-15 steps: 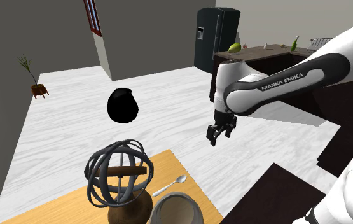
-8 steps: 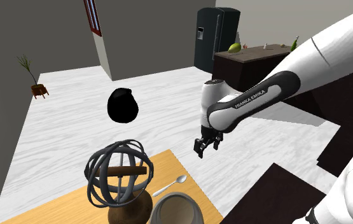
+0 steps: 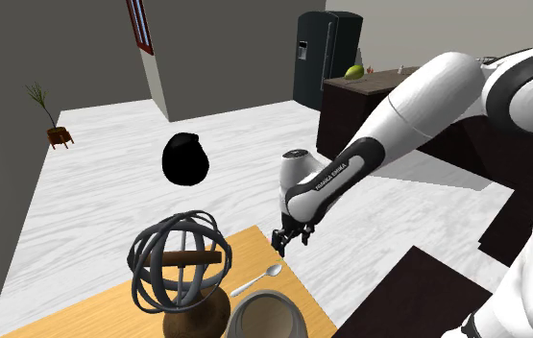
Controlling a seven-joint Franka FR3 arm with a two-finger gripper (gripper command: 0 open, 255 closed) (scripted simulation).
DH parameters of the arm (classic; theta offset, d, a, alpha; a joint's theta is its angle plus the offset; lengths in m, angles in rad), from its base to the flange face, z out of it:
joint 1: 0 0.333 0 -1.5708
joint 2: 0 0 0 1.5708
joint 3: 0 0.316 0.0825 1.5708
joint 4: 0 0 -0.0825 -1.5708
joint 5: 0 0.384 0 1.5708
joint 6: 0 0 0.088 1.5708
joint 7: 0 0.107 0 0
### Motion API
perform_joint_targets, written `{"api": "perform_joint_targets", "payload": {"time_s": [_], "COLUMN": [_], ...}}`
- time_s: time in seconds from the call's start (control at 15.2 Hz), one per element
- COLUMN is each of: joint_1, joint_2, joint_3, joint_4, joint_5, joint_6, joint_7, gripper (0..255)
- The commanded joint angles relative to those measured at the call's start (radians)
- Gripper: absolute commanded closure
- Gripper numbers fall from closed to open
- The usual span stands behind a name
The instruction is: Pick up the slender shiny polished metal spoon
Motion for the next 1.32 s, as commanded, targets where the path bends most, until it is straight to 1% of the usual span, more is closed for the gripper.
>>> {"api": "perform_joint_targets", "payload": {"time_s": [0.0,0.33,0.86,0.99,1.06,1.25], "joint_1": [0.013,0.045,0.054,0.054,0.053,0.053], "joint_2": [0.081,0.278,0.382,0.382,0.380,0.380], "joint_3": [0.002,0.000,-0.010,-0.010,-0.010,-0.010], "joint_4": [0.044,0.184,0.221,0.221,0.220,0.221], "joint_5": [-0.002,-0.002,-0.011,-0.011,-0.011,-0.011], "joint_6": [0.030,0.071,0.137,0.137,0.136,0.136], "joint_7": [0.021,0.059,0.059,0.059,0.057,0.057], "gripper": [0,0,0,0,255,255]}}
